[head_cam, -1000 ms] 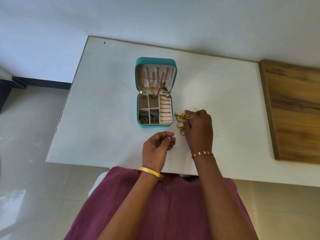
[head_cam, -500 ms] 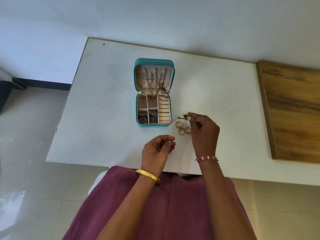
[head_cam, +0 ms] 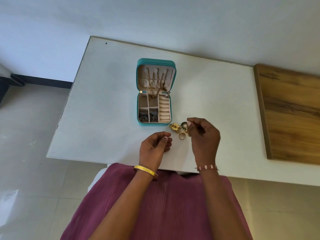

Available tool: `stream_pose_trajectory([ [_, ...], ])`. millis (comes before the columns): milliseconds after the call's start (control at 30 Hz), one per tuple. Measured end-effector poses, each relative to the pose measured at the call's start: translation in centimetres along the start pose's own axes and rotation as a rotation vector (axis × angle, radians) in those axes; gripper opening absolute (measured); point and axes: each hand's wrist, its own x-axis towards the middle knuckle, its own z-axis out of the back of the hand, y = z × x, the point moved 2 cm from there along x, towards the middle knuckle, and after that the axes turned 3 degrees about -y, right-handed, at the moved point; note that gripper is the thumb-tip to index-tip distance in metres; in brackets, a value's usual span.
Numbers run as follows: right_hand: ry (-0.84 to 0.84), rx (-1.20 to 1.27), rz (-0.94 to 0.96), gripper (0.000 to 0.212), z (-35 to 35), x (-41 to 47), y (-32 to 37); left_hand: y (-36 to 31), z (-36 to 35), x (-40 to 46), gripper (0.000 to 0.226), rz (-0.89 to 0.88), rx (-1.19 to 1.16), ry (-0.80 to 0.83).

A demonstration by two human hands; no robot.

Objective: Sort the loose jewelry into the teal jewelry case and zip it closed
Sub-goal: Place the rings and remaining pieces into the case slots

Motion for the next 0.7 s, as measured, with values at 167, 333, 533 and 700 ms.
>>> stream_pose_trajectory([
  [167, 0.090, 0.083, -0.075, 0.026, -1.1, -3.8, 0.1, -0.1, 0.2, 0.1, 0.015, -0.011, -0.036, -0.032],
  [333, 0.049, 0.041, -0.085, 0.014, -1.7, -4.2, -0.4, 0.0, 0.4, 0.1, 0.018, -0.012, -0.023, -0.008],
  [533, 0.042, -0.013, -0.097, 0.015, -1.4, -3.9, -1.2, 0.0, 0.4, 0.2, 0.017, -0.032, -0.033, 0.030],
  [700, 0.097, -0.021, -0.072, 0.020, -1.6, -4.1, -1.2, 0.2, 0.5, 0.3, 0.019, -0.053, -0.010, 0.025],
])
